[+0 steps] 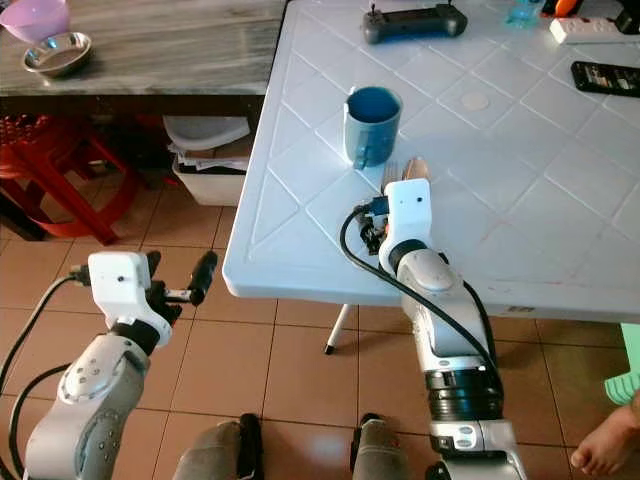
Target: Setting the table
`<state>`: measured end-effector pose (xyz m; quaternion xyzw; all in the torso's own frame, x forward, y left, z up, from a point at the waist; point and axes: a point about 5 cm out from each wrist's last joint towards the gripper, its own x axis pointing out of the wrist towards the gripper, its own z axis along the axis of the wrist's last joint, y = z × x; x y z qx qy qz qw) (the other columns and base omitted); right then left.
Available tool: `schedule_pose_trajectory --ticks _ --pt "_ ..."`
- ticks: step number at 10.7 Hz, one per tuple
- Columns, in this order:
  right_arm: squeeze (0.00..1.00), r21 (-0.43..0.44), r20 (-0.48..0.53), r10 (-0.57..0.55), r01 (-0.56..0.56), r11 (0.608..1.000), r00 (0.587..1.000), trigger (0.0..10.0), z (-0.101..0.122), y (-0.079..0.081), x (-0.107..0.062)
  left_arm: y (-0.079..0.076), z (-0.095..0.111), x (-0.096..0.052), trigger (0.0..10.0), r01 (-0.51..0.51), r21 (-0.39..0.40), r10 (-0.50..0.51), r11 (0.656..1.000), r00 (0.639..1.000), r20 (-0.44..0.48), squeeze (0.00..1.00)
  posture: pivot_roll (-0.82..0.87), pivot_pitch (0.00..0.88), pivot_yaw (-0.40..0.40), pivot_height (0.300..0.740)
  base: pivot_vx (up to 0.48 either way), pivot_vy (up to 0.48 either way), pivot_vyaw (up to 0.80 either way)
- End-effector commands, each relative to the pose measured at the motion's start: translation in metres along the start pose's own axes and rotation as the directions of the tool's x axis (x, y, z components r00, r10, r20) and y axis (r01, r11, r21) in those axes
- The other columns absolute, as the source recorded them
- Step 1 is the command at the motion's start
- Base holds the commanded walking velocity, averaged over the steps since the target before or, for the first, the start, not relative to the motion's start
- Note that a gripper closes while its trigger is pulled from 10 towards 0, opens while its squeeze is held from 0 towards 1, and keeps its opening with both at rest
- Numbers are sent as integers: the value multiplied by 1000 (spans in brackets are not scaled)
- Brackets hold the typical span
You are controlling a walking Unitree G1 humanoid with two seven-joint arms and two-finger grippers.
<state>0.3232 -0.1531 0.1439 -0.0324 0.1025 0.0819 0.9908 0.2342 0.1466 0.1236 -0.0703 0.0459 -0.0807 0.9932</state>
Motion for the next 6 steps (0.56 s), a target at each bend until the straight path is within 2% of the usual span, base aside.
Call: schedule_pose_trajectory --ticks 1,2,4,6 --pt "0 20 -102 -28 31 999 994 1882 -20 -6 -2 4 0 -2 10000 -7 13 7 1000 1000 -9 0 50 221 76 740 0 0 0" --pt "0 33 -124 -40 44 998 991 39 -23 -10 -2 3 0 -2 10000 -3 13 3 1000 1000 -10 0 50 219 75 740 0 0 0" --pt "0 69 -172 -30 43 997 985 0 -25 -13 1 3 -1 -2 10000 10 12 -10 1000 1000 -17 0 49 213 74 740 0 0 0" --pt "0 66 -220 -34 49 997 975 0 -32 -19 2 -7 0 -3 10000 118 -40 -118 992 993 0 0 46 203 66 740 0 0 0"
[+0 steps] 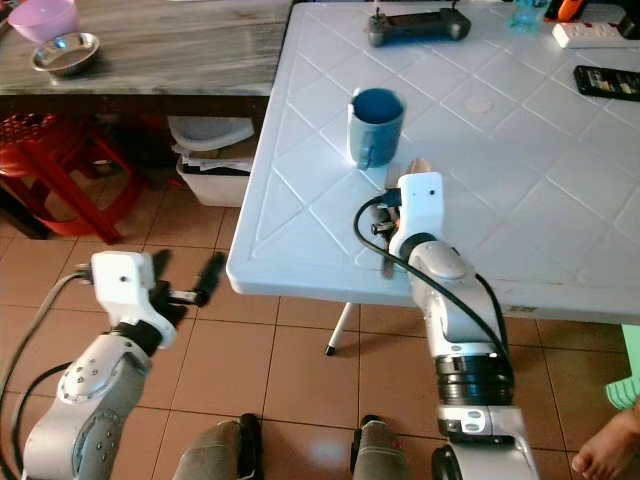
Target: Setting the table
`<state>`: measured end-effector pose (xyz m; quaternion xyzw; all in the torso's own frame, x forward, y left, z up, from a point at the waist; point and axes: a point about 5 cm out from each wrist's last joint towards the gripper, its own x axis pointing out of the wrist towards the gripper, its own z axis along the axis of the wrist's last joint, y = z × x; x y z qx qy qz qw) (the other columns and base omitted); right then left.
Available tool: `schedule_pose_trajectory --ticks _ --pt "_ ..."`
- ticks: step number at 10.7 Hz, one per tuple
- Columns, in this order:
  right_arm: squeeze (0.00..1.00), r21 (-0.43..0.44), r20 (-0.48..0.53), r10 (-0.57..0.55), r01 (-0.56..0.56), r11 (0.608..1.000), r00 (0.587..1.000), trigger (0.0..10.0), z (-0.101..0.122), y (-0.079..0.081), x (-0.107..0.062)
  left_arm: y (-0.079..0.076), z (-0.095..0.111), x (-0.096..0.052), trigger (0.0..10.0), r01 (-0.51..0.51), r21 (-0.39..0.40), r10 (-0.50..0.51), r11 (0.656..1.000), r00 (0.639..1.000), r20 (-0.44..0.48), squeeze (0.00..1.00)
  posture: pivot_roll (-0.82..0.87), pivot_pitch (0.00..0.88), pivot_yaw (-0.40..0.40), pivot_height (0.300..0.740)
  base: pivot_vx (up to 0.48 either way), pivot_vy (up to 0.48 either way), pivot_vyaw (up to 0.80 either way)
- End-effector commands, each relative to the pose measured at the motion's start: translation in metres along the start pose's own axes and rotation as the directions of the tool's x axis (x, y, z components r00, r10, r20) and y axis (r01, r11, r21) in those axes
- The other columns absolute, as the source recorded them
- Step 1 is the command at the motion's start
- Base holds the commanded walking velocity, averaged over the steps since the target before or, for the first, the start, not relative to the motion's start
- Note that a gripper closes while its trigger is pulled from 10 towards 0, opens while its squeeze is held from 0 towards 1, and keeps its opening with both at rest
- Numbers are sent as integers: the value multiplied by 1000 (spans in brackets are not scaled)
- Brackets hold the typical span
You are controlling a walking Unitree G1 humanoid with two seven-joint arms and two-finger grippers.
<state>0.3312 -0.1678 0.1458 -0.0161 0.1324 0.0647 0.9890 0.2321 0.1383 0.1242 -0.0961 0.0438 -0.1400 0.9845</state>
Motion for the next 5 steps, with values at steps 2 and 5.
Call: schedule_pose_trajectory --ticks 2,5 --pt "0 62 -203 -48 62 996 978 0 -42 -7 -2 -11 1 -4 10000 113 9 -113 994 994 -4 0 42 211 62 740 0 0 0" --pt "0 155 -257 -85 127 980 963 0 -54 -6 -8 -13 -1 -6 10000 149 19 -149 989 989 -8 0 36 207 58 740 0 0 0"
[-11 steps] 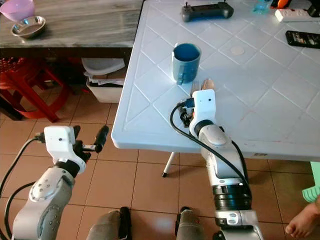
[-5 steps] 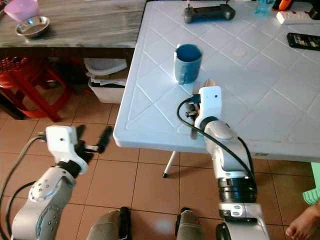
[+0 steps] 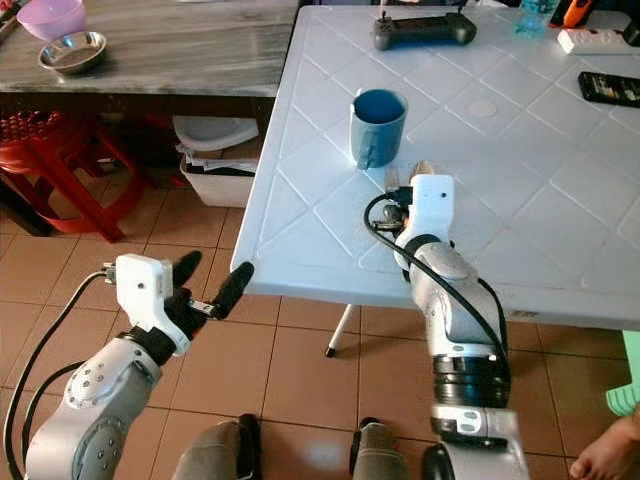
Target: Setting the table
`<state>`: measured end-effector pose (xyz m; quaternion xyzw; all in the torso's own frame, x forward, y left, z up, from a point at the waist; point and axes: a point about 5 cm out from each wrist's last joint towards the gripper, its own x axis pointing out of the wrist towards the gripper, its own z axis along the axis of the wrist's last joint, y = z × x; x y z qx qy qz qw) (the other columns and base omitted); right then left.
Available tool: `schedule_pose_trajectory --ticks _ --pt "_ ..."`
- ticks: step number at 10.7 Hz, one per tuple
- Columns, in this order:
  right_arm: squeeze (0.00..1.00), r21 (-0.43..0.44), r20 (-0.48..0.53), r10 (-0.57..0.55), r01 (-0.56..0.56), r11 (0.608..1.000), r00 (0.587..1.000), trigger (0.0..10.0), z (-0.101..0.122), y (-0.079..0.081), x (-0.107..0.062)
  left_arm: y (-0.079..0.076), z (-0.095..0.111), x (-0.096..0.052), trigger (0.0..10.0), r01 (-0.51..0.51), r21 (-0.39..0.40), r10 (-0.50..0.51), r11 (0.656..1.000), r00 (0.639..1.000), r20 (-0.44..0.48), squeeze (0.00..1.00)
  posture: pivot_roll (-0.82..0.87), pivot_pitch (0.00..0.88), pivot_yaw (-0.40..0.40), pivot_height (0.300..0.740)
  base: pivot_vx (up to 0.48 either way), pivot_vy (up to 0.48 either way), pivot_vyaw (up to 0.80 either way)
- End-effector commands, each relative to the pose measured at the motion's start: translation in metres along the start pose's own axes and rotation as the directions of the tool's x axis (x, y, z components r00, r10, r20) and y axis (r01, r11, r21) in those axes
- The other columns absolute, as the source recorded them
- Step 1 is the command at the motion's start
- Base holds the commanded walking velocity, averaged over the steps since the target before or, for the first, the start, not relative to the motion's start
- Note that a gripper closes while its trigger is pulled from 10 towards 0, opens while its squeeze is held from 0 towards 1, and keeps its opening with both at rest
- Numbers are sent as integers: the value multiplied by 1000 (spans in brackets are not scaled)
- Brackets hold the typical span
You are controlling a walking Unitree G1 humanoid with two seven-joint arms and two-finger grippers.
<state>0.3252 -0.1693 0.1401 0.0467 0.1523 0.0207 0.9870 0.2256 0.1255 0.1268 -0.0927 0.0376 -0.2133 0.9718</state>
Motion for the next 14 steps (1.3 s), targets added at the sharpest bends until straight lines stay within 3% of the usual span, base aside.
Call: schedule_pose_trajectory --ticks 1,3,6,11,14 --pt "0 35 -223 -37 46 998 974 0 -48 -6 -4 1 0 -3 10000 1 6 -1 1000 1000 1 0 33 206 56 740 0 0 0" --pt "0 123 -237 33 -3 992 971 0 -50 19 -10 1 -2 -1 10000 -12 7 12 1000 1000 -7 0 30 204 55 740 0 0 0" --pt "0 174 -226 146 -108 979 963 0 -45 44 -15 5 -6 0 10000 -43 43 44 998 999 -22 0 27 199 45 740 0 116 0" --pt "0 177 -211 194 -157 972 958 0 -38 51 -19 10 -6 2 10000 -106 140 105 984 994 12 0 18 177 24 740 0 384 0" --pt "0 91 -155 198 -186 978 968 0 -33 48 -20 13 -8 6 10000 -142 166 138 976 990 34 0 10 147 27 740 0 472 0"
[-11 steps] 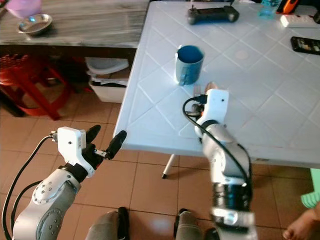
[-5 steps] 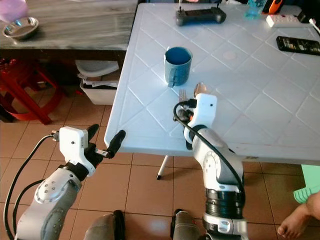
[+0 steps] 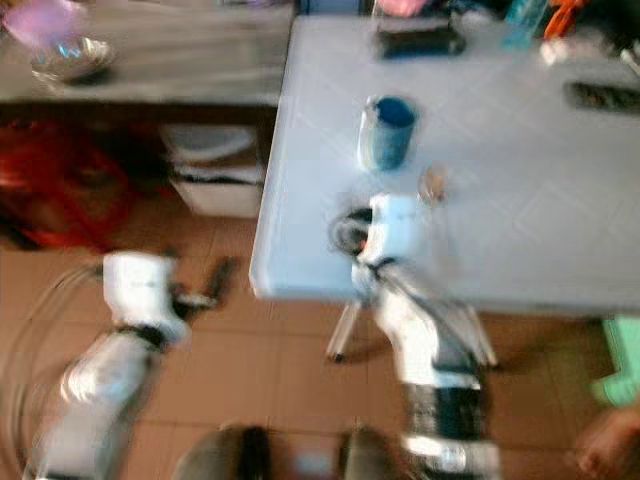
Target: Setting the table
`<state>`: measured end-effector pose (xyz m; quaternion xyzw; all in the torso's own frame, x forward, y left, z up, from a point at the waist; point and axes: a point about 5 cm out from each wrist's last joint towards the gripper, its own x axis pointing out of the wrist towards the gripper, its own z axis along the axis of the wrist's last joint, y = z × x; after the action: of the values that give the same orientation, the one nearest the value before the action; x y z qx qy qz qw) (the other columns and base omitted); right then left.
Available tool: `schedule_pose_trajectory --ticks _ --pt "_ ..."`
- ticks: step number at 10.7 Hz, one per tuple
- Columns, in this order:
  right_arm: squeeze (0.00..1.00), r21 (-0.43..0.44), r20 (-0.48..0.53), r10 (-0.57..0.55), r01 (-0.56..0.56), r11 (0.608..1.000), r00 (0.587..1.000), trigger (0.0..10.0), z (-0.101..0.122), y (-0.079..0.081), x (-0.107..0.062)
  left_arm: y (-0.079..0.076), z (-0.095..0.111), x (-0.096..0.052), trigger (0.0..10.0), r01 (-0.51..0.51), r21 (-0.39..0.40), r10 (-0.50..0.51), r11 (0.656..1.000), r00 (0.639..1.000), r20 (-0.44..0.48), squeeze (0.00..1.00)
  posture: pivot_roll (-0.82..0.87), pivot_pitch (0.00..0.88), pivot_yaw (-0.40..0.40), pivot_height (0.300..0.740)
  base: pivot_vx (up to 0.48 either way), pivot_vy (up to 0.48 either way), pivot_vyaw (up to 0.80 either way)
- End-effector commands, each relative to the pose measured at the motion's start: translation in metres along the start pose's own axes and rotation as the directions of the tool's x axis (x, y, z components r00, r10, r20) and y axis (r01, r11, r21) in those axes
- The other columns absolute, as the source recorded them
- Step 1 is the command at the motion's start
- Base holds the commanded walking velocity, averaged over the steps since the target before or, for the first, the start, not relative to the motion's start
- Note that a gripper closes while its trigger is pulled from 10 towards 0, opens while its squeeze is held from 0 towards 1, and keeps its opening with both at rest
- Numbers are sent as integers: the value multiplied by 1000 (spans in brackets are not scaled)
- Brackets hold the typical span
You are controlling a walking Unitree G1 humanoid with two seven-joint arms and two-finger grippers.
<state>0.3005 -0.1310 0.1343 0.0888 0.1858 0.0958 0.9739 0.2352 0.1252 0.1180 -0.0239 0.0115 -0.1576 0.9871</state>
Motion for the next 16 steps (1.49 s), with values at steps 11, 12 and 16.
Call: schedule_pose_trajectory --ticks 11,12,16 --pt "0 -197 325 -46 116 974 944 314 9 -15 -3 21 1 23 10000 -170 54 166 984 984 70 0 -16 53 25 740 332 189 0" --pt "0 -216 328 -34 110 970 944 10000 8 -13 -6 21 -2 22 10000 -173 50 170 984 984 62 0 -17 53 25 740 472 0 0" --pt "0 -236 350 -41 130 963 936 10000 6 -13 -10 22 -3 23 10000 -173 74 169 982 984 51 0 -23 57 38 740 294 374 0"
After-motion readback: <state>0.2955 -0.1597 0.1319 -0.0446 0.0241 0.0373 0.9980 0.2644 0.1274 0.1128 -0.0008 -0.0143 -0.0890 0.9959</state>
